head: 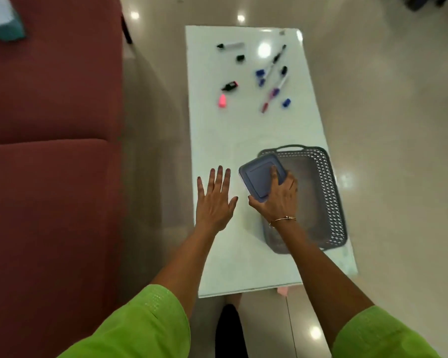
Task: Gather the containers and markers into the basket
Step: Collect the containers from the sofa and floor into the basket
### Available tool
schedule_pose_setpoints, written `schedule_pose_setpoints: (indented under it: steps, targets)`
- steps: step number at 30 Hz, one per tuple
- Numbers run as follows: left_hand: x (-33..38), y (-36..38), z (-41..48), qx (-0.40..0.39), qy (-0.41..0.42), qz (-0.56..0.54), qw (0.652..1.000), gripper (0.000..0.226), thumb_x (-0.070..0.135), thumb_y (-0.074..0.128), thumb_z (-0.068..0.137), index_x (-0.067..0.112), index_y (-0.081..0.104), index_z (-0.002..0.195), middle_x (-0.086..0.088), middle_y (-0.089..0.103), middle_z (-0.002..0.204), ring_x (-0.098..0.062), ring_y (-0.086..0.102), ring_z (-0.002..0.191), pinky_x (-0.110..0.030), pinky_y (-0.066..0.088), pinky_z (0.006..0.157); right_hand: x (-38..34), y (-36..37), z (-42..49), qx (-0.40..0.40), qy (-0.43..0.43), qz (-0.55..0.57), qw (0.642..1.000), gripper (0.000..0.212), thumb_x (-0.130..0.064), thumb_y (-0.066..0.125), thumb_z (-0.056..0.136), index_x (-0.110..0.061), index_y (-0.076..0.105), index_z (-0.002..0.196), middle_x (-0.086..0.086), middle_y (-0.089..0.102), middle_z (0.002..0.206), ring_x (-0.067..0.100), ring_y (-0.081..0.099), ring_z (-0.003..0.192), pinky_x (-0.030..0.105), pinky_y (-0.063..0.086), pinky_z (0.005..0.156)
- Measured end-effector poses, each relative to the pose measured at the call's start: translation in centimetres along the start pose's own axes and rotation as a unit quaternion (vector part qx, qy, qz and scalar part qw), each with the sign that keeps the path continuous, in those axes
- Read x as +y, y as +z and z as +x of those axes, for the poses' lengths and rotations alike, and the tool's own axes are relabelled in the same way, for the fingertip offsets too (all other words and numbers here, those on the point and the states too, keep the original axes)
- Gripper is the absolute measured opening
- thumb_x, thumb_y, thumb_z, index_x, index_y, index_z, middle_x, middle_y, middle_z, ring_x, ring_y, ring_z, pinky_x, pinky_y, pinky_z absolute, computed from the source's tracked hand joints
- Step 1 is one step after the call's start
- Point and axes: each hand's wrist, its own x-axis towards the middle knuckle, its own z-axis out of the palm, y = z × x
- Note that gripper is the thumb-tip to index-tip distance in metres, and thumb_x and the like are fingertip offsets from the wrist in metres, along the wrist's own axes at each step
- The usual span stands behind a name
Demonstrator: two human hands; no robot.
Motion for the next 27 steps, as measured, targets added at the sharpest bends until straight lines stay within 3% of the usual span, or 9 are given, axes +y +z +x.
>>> schedule_pose_setpoints:
  steps: [8,11,18,27]
  targets:
    - [7.9,4.5,0.5,-0.029,0.039,0.034,0.998,0.069,0.051,0.021,0.095,0.018,-0.012,0.146,-0.006,-0.009,0.158,-0.025,-0.009,0.145,-0.050,-0.009,0.114,10.4,1.1,-3.7,-0.056,0.084,-0.023,0.995,0.100,-0.064,0.058,0.071,-0.019,0.008,0.145,0.033,0.017,0.146,0.045,0.017,0.136,0.051,0.021,0.112]
    - [8.1,6.1,0.5,-0.035,0.041,0.049,0.997,0.069,0.054,0.015,0.094,0.019,-0.012,0.146,-0.006,-0.009,0.158,-0.024,-0.010,0.145,-0.050,-0.011,0.113,10.9,3.6,-4.6,-0.080,0.116,0.005,0.990,0.098,-0.064,0.056,0.073,-0.020,0.008,0.145,0.030,0.014,0.147,0.044,0.016,0.136,0.051,0.024,0.113]
    - [6.1,8.3,0.3,-0.028,0.041,0.077,0.996,0.069,0.051,0.023,0.095,0.019,-0.010,0.147,-0.006,-0.009,0.158,-0.025,-0.010,0.145,-0.048,-0.015,0.111,11.0,8.2,-5.1,-0.115,0.154,0.029,0.981,0.099,-0.062,0.060,0.072,-0.023,0.006,0.145,0.027,0.012,0.148,0.044,0.019,0.135,0.050,0.030,0.111]
    - [4.5,9.2,-0.1,-0.042,0.035,0.084,0.995,0.068,0.051,0.021,0.096,0.020,-0.012,0.146,-0.005,-0.010,0.158,-0.025,-0.011,0.145,-0.049,-0.013,0.113,11.5,9.3,-5.1,-0.133,0.187,0.025,0.973,0.107,-0.060,0.066,0.069,-0.019,0.003,0.145,0.030,0.012,0.147,0.046,0.020,0.133,0.053,0.027,0.110]
